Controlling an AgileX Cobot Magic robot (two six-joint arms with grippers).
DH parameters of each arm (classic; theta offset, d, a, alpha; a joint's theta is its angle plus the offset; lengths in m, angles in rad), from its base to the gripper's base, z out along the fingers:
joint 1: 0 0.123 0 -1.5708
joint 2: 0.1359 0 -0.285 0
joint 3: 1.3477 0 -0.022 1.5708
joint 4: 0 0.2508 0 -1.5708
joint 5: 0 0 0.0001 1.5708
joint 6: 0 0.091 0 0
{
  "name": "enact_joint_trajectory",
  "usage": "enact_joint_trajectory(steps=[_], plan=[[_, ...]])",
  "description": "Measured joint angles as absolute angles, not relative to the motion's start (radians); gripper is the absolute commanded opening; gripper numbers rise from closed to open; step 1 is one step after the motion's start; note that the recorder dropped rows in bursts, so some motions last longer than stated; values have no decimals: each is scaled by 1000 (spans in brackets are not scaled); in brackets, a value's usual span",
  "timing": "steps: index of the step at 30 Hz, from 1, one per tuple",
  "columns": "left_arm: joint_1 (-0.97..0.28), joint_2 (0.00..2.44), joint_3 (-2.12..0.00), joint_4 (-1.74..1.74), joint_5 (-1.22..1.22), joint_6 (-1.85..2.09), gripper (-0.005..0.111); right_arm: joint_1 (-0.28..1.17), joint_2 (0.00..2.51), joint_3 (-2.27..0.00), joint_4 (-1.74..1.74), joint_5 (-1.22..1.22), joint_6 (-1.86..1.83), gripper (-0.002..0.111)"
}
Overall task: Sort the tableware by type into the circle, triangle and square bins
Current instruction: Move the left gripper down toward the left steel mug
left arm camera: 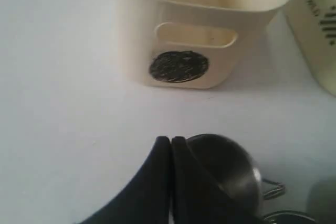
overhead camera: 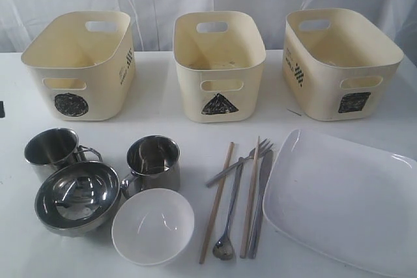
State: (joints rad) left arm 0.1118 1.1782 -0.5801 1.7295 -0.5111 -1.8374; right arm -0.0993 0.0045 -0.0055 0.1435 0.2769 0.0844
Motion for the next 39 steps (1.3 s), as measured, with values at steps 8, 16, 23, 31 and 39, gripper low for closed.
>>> enact_joint_trajectory(steps=[8, 16, 23, 31, 39], plan=[[112, 1180, -748, 1613, -933, -1837, 0, -99, 4, -5, 144, 277, 84, 0], [112, 1180, -776, 1563, -1095, -1857, 0, -99, 4, -5, 144, 277, 84, 0], [112, 1180, -776, 1497, -1098, -1905, 0, -99, 4, -5, 144, 277, 84, 0], [112, 1180, -776, 1459, -1098, -1907, 0, -99, 4, -5, 144, 277, 84, 0], [104, 1180, -776, 1448, -1104, -1814, 0, -99, 4, -5, 144, 277, 84, 0]])
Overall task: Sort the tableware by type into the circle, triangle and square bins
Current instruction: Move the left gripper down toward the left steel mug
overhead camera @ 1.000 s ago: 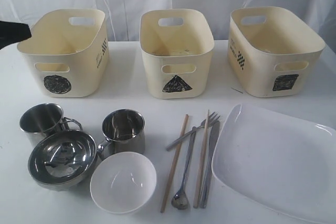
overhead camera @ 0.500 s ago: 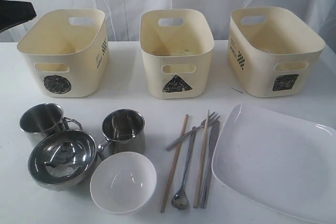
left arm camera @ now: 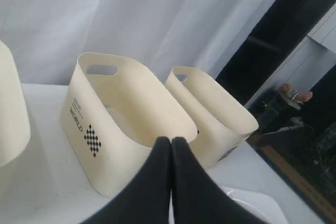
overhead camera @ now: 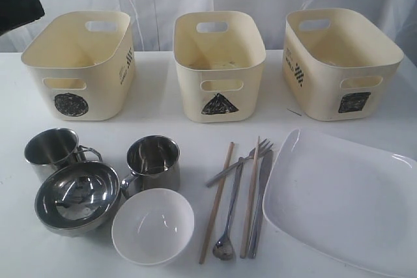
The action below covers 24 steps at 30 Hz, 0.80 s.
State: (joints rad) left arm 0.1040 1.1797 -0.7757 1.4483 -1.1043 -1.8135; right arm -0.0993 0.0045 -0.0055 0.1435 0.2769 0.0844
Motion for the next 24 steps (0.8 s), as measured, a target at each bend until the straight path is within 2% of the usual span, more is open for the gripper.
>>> enact_joint_trajectory(steps=[5, 11, 16, 18, 24], plan=[[75, 1180, -776, 1427, -1079, -1535, 0, -99, 4, -5, 144, 277, 84, 0], [23, 1170, -776, 1121, -987, -1126, 0, -99, 4, -5, 144, 277, 84, 0], [-25, 1084, -690, 821, -854, -812, 0, -99, 4, -5, 144, 277, 84, 0], [-64, 1033, -650, 745, -732, -719, 0, -99, 4, -5, 144, 277, 84, 0], [-191, 856, -632, 697, -147, -674, 0, -99, 4, -5, 144, 277, 84, 0]])
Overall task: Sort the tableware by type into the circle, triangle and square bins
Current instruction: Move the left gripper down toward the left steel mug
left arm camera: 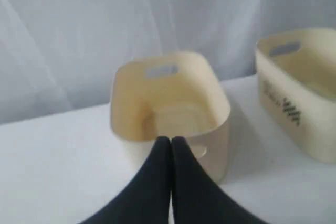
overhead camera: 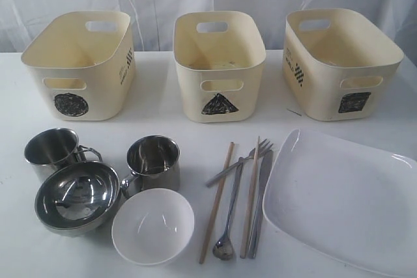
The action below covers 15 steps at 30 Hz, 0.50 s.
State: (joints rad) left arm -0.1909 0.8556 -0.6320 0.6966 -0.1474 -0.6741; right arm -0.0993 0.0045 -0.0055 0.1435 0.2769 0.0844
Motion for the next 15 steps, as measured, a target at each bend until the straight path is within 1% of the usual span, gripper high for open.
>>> enact_joint_trajectory(steps=[4, 9, 11, 15], plan=[[-233, 826, -631, 697, 70, -673, 0, -99, 4, -5, 144, 277, 84, 0], [-290, 822, -631, 658, 222, -645, 0, -99, 4, -5, 144, 277, 84, 0], [-310, 822, -631, 564, 251, -568, 0, -99, 4, -5, 144, 277, 84, 0], [-348, 822, -631, 270, 272, -239, 0, -99, 4, -5, 144, 277, 84, 0]])
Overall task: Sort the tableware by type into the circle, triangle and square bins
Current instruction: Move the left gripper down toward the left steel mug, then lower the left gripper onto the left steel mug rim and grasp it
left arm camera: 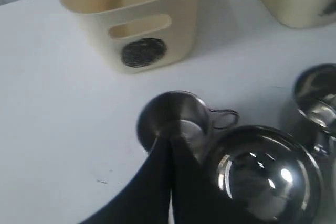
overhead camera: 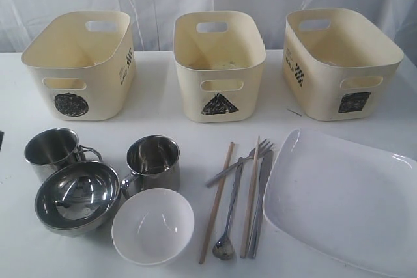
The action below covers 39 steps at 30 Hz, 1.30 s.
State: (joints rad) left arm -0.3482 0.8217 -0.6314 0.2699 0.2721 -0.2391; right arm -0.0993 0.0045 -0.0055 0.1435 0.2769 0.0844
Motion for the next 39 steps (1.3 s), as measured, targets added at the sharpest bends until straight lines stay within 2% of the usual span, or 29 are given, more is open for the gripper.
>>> enact_joint_trajectory(steps=[4, 8, 26, 36, 39], plan=[[-369, 822, -643, 72, 332, -25, 0, -99, 4, -5, 144, 277, 84, 0], [-373, 822, -662, 26, 378, 26, 0, -99, 4, -5, 144, 277, 84, 0], [-371, 890, -663, 12, 409, 0, 0, -99, 4, -5, 144, 277, 84, 0], [-305, 1004, -663, 12, 349, -43, 0, -99, 4, -5, 144, 277, 84, 0], [-277, 1010, -663, 0, 330, -45, 7, -99, 4, -5, 144, 277, 84, 0]])
